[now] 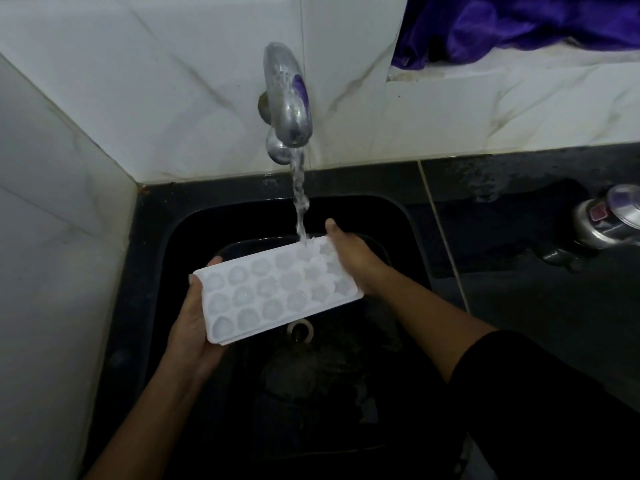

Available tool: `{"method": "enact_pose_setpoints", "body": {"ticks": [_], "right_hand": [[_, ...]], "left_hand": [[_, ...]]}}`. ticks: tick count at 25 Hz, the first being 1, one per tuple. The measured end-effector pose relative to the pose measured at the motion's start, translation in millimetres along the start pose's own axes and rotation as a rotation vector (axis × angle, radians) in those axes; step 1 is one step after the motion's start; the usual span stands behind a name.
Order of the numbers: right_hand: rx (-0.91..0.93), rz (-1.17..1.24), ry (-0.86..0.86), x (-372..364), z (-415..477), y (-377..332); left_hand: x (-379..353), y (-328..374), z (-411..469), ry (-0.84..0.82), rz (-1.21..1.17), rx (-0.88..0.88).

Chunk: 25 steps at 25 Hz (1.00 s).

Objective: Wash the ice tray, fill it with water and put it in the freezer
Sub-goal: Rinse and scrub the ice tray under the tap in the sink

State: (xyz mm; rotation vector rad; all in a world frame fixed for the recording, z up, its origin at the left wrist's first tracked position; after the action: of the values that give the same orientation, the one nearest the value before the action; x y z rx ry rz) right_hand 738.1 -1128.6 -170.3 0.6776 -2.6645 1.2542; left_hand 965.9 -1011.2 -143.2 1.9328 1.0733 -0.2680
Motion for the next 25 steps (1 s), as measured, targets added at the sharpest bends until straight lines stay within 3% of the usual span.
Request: {"method": "enact_pose_setpoints", "body": {"ticks": [3, 7, 9, 13, 16, 22, 25], "right_hand": [[-0.029, 0.166, -0.133, 6, -25, -2], [-0.02, 0.26, 0.157, 19, -63, 33], [-0.115, 0.412, 0.268, 20, -78, 65], [-0.235, 0.674, 0.364, 12, -88, 135], [-0.238, 0.898, 0.255, -3, -89, 161], [-0.22, 1.091, 0.103, -27, -94, 160], [-0.235, 1.124, 0.088, -32, -96, 151]], "left_hand": [[1, 6, 16, 0.054, 0.194, -0.012], [-23, -13, 50, 0.167, 0.425, -0.107], [-40, -30, 65, 0.052, 0.396, -0.03], [-64, -59, 74, -0.352, 0.209, 0.284], [-71, -71, 73, -0.388, 0.177, 0.391], [-89, -74, 70, -0.069, 0.451, 0.158], [-96, -66, 68, -0.113, 0.638, 0.038]]}}
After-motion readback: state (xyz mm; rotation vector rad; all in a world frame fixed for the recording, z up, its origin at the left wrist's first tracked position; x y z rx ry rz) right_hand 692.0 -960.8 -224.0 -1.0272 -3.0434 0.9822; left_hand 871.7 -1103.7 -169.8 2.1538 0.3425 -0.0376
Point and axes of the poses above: each hand's wrist, its own z-axis towards the middle knuckle, its own x-axis out of the back of the hand, y = z × x, the point moved 3 cm from there along z, towards the middle knuckle, and after that the axes turned 14 degrees about -z, right-handed, at the moved point
